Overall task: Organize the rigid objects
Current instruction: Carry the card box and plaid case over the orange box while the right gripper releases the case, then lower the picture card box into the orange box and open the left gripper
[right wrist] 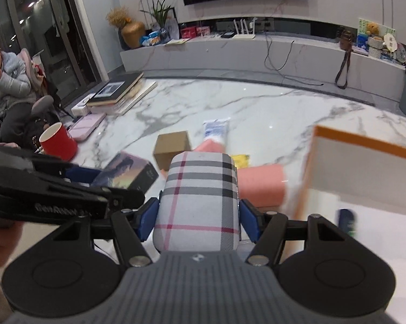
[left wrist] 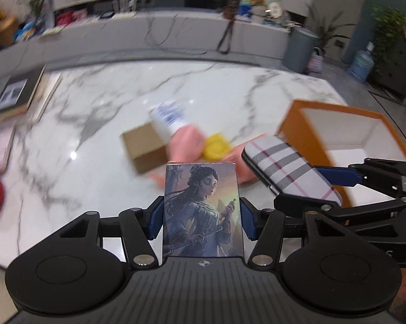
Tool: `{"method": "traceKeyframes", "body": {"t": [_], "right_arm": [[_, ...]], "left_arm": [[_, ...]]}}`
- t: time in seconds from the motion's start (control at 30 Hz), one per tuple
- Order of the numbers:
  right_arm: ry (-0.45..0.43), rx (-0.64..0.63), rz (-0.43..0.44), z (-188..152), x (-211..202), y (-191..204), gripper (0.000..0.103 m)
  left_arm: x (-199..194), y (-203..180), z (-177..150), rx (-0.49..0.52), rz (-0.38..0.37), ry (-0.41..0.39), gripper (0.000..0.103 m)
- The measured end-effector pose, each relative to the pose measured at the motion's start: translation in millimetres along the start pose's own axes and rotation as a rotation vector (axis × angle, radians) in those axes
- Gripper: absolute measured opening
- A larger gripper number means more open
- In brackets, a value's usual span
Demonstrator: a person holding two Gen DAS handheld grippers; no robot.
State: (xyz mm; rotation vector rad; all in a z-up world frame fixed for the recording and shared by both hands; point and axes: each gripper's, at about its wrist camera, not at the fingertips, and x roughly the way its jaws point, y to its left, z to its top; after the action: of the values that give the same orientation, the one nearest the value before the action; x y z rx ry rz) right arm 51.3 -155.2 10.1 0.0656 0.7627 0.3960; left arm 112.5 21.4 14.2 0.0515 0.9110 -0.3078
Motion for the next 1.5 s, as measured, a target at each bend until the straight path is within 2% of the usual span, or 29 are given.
{"method": "traceKeyframes", "body": {"t": [0.27, 0.43, 0.47, 0.5, 0.53, 0.57, 0.77, 0.87, 0.93, 1.03, 1.13, 1.27, 1.33, 1.37, 1.4, 1.5], "right_arm": [[0.013, 0.023, -0.067, 0.3, -57.1, -81.4, 0.064], [0.068, -0.077, -0.139, 2.5, -72.2, -127.4, 0.063], [0.082, -0.096, -0.153, 3.3, -72.0, -135.6, 0.055], [0.09, -0.114, -0.185, 4.2, -71.3, -144.4, 0.017], [0.12, -0.115, -0.183, 5.1, -68.2, -153.8, 0.014], [0.146, -0.083, -0.164, 6.8, -65.4, -165.9, 0.0], [0.242, -0.018, -0.193, -0.3, -35.0, -211.5, 0.0], [0.27, -0.001, -0.176, -4.3, -26.4, -219.7, 0.0], [0.302, -0.002, -0.18, -7.3, -21.4, -223.1, 0.005], [0.379, -0.003, -0.215, -12.8, -13.1, -232.4, 0.007], [0.449, -0.005, -0.196, -19.7, -5.8, -239.9, 0.007], [0.526, 0.058, -0.189, -26.6, 6.6, -251.1, 0.008], [0.542, 0.1, -0.175, -28.1, 11.5, -257.3, 0.015], [0.544, 0.119, -0.17, -28.3, 13.0, -259.4, 0.025], [0.547, 0.134, -0.17, -28.6, 14.5, -261.1, 0.029], [0.562, 0.162, -0.145, -27.4, 16.6, -263.0, 0.031]], "left_arm": [[-2.2, -82.9, 42.1, 0.131, -0.094, -0.015, 0.065], [21.7, -138.9, 59.0, 0.239, -0.129, 0.016, 0.065], [29.0, -148.1, 62.2, 0.249, -0.136, 0.03, 0.065], [35.9, -156.7, 64.5, 0.255, -0.146, 0.042, 0.065], [43.6, -164.4, 67.4, 0.257, -0.154, 0.056, 0.065], [51.7, -171.5, 70.5, 0.257, -0.159, 0.071, 0.065], [93.4, -200.5, 74.5, 0.286, -0.187, 0.144, 0.065], [104.9, -205.3, 69.6, 0.271, -0.218, 0.18, 0.065], [111.5, -206.4, 66.9, 0.26, -0.222, 0.197, 0.065], [120.1, -208.7, 63.0, 0.252, -0.227, 0.21, 0.065], [126.7, -211.4, 59.0, 0.24, -0.245, 0.229, 0.065], [133.2, -215.0, 56.6, 0.217, -0.264, 0.251, 0.065], [136.0, -216.7, 56.3, 0.204, -0.272, 0.256, 0.065], [137.1, -217.5, 55.7, 0.195, -0.273, 0.258, 0.065], [138.7, -218.0, 55.6, 0.184, -0.273, 0.264, 0.065], [142.5, -219.8, 55.3, 0.159, -0.276, 0.274, 0.065]]}}
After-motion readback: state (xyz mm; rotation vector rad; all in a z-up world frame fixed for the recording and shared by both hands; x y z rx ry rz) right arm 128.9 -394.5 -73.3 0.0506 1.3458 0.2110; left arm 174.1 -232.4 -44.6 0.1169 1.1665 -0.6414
